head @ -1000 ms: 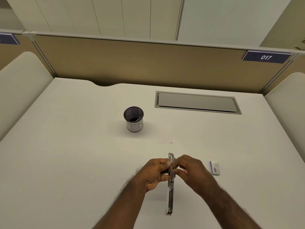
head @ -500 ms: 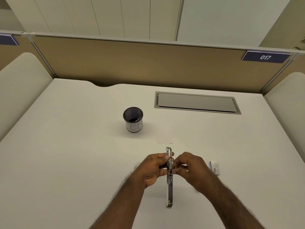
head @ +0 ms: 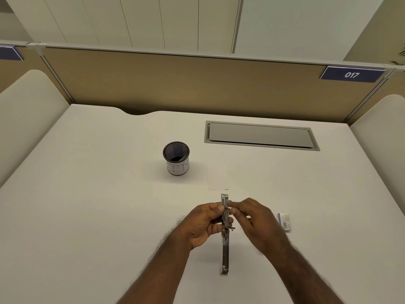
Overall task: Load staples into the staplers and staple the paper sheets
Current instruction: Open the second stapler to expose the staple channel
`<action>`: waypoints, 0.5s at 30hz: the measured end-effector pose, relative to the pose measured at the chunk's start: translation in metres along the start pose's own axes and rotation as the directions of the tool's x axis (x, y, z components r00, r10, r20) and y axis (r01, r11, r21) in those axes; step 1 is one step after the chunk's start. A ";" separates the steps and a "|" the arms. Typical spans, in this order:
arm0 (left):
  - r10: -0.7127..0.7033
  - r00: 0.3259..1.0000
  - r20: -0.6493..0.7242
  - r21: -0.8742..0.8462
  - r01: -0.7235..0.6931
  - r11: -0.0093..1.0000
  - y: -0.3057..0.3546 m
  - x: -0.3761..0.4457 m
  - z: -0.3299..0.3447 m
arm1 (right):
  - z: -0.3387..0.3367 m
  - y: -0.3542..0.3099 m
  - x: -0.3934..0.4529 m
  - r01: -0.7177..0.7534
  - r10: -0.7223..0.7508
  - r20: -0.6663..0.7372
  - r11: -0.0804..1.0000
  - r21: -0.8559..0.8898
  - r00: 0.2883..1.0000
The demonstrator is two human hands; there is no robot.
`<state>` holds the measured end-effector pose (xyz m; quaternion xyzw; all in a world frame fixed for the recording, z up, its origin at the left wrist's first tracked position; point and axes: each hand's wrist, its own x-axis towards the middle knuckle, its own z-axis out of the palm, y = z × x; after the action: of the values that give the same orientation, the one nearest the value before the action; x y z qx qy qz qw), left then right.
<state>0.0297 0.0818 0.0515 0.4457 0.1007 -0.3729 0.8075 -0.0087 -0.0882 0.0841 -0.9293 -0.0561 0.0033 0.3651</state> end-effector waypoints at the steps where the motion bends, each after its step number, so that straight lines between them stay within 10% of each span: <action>1: -0.001 1.000 0.013 0.000 0.001 1.000 0.000 0.000 0.000 | 0.001 0.000 0.001 0.007 -0.006 0.026 0.999 -0.043 1.000; 15: -0.016 0.999 0.030 -0.005 0.016 1.000 0.001 -0.004 -0.003 | -0.009 -0.016 -0.001 0.084 -0.023 0.180 0.936 -0.341 0.983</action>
<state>0.0279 0.0867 0.0520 0.4373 0.0931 -0.3855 0.8072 -0.0110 -0.0826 0.1012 -0.9734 -0.1128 0.0643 0.1890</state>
